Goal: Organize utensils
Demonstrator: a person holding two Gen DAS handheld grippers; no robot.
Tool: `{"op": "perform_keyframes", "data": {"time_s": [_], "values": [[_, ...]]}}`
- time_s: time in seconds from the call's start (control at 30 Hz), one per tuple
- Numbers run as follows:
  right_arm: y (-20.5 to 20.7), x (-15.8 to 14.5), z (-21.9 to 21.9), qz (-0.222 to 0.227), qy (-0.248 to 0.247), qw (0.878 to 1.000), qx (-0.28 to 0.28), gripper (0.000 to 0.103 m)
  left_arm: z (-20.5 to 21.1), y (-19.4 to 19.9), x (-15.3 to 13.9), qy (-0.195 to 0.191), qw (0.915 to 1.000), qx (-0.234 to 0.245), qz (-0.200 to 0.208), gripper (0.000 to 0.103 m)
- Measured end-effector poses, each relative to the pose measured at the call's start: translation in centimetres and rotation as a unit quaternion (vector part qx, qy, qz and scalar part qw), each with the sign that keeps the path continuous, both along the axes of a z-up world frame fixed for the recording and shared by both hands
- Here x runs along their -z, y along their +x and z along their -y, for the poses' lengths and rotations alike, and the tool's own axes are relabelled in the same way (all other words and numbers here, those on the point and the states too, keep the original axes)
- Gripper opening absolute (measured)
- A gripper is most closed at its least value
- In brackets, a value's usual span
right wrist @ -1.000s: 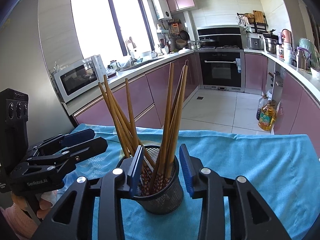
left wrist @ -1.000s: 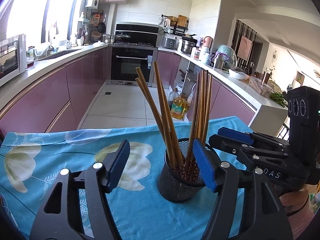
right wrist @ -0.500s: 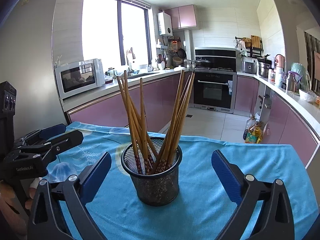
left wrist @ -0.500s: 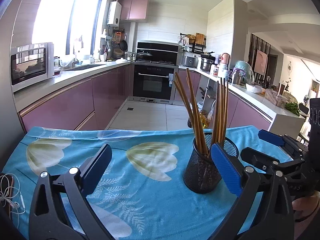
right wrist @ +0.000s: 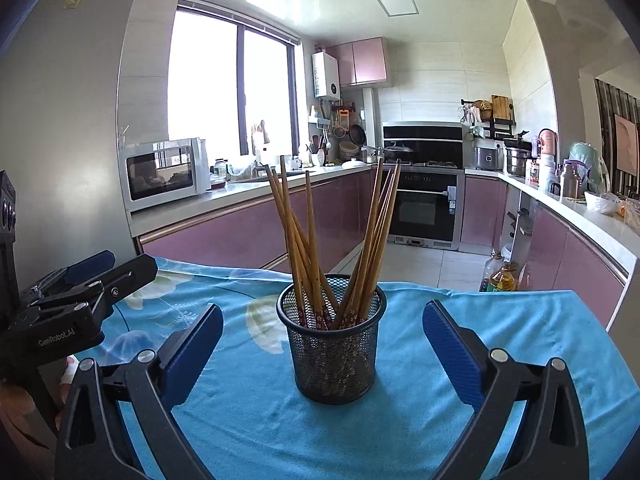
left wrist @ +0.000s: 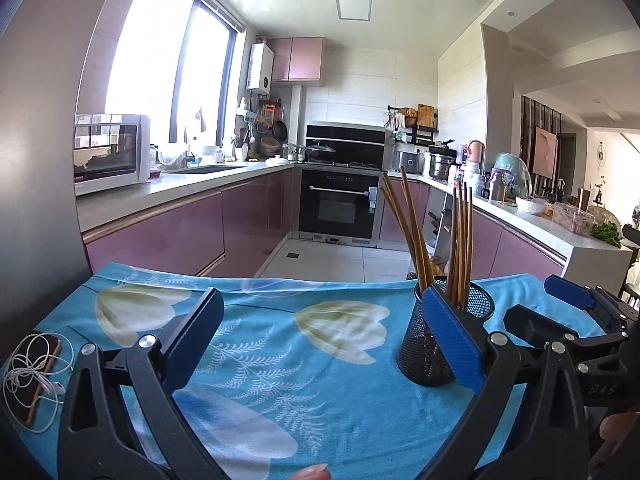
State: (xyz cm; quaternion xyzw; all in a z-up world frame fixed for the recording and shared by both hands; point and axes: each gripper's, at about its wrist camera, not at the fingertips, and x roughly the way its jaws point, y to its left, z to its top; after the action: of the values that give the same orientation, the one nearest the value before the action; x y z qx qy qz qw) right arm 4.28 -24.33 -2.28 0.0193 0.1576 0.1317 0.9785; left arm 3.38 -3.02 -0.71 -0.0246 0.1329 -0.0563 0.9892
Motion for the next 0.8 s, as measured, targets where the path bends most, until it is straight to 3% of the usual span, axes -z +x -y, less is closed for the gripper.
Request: {"op": "perform_keyframes", "data": {"time_s": [0.27, 0.8], "values": [[-1.8, -0.2, -0.3, 0.042, 0.004, 0.999, 0.023, 0.097, -0.2, -1.9, 0.2, 0.001, 0.9999, -0.01, 0.013, 0.097], [-2.5, 0.1, -0.5, 0.062, 0.007, 0.997, 0.042, 0.097, -0.3, -2.2, 0.5, -0.001, 0.9993, -0.028, 0.024, 0.097]]}}
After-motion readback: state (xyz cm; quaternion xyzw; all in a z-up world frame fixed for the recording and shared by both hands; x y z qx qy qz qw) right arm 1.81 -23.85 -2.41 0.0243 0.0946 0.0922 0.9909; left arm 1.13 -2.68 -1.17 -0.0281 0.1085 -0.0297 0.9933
